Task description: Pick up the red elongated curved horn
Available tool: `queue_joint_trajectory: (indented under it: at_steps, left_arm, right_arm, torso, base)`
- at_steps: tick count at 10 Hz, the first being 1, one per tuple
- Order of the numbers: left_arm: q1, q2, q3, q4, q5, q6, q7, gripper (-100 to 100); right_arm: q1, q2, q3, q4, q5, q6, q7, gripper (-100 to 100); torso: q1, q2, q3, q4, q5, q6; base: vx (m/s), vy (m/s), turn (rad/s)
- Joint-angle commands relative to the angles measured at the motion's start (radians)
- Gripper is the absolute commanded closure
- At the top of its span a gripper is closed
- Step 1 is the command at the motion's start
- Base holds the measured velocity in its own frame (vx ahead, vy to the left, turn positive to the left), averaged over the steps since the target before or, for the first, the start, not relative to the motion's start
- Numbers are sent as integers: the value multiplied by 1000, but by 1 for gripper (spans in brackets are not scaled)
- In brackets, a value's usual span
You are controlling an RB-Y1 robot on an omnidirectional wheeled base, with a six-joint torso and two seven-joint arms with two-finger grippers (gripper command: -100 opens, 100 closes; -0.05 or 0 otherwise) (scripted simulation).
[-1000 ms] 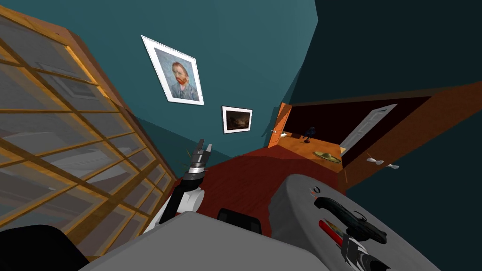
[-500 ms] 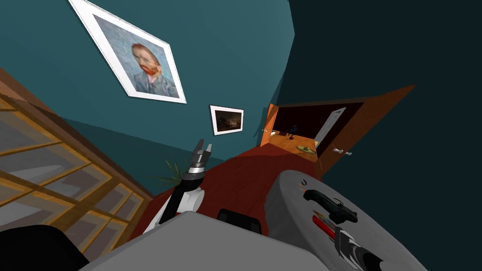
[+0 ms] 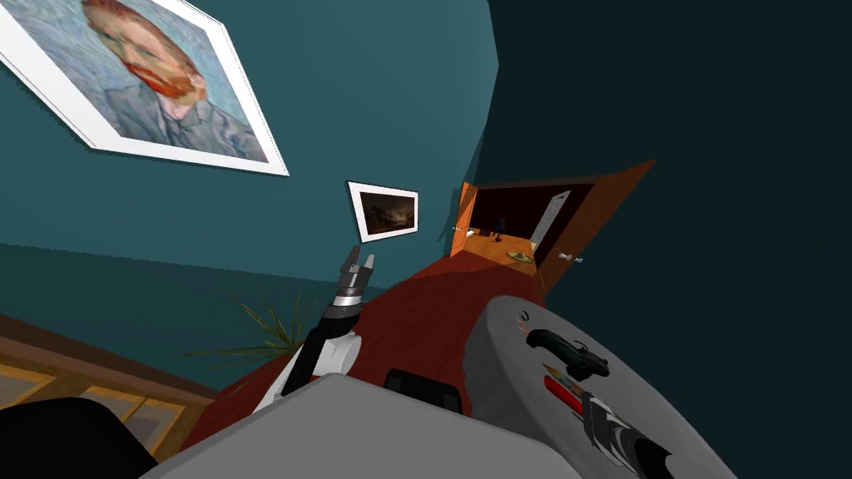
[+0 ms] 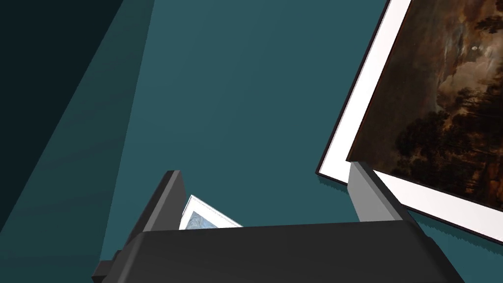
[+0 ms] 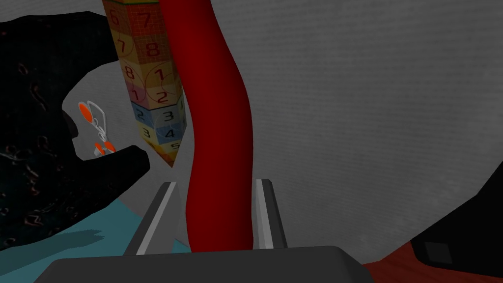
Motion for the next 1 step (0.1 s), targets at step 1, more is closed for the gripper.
queue_joint_trajectory:
  at_steps: [1]
  left_arm:
    - [0,0,0,0,0,0,0,0]
  right_arm:
    - [0,0,0,0,0,0,0,0]
  torso:
    - [0,0,0,0,0,0]
  base:
    - [8,4,10]
